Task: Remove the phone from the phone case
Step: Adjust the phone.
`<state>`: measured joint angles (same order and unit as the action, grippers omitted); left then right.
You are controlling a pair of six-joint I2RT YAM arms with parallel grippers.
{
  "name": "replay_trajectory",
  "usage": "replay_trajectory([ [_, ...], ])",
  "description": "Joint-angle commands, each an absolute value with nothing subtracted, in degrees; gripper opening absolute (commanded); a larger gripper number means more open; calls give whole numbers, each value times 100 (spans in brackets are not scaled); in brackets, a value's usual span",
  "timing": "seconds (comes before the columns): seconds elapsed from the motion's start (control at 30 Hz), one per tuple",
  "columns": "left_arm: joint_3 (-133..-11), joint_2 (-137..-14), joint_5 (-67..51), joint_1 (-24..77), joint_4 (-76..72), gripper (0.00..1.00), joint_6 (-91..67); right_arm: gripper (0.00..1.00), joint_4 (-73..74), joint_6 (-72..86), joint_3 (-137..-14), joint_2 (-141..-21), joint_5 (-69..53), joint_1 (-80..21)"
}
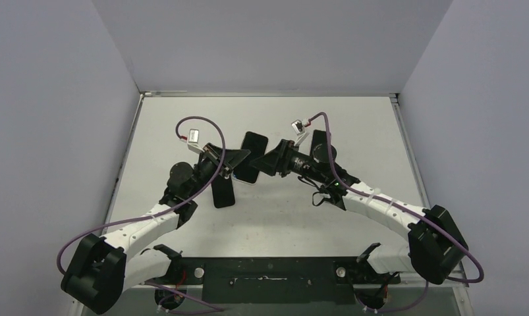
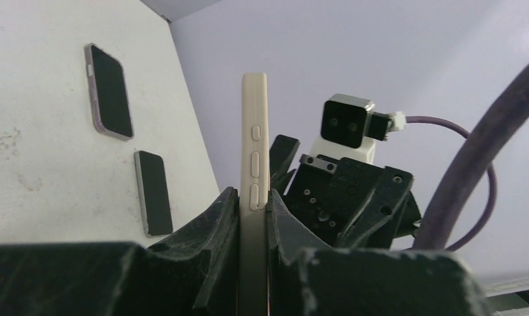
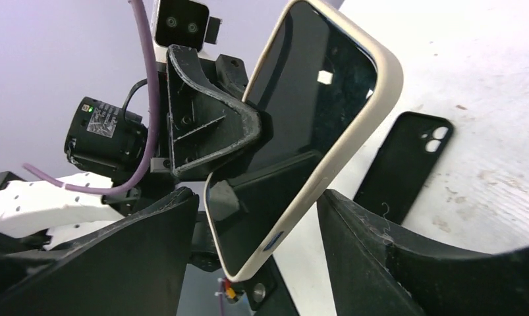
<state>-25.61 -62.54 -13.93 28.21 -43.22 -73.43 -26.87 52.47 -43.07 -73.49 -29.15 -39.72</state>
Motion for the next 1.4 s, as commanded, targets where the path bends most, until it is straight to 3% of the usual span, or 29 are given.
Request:
replay_trajectory([
  [0.0, -2656, -6222, -978, 2971, -5717, 0, -7590, 63, -3936, 5823, -4311, -7597, -3375, -3929],
  [0.3, -2678, -6217, -1265, 2928, -5721, 0, -7362, 8, -4532, 6131, -4328, -7710, -4018, -3692],
  [0.37, -2693, -6141, -1467, 2805, -5523, 6, -7184, 0, -4544, 6143, -4348, -7677, -4248, -3563],
  [0.57, -2887, -6025, -2542, 2236, -5019, 33, -6651, 0, -4298, 5994, -4541, -7571, -4898, -3281],
  [0.87, -3465, -6332, -4107, 2048, -4553, 53, -5852, 0, -3913, 5634, -5030, -7632, -5619, -3225],
  [1.1, -3766, -6577, -4573, 2022, -4452, 53, -5701, 0, -3659, 5387, -5318, -7722, -5953, -3243],
  [1.37, -3978, -6888, -5037, 2028, -5018, 40, -6100, 0, -3168, 4896, -5650, -7902, -6325, -3284],
])
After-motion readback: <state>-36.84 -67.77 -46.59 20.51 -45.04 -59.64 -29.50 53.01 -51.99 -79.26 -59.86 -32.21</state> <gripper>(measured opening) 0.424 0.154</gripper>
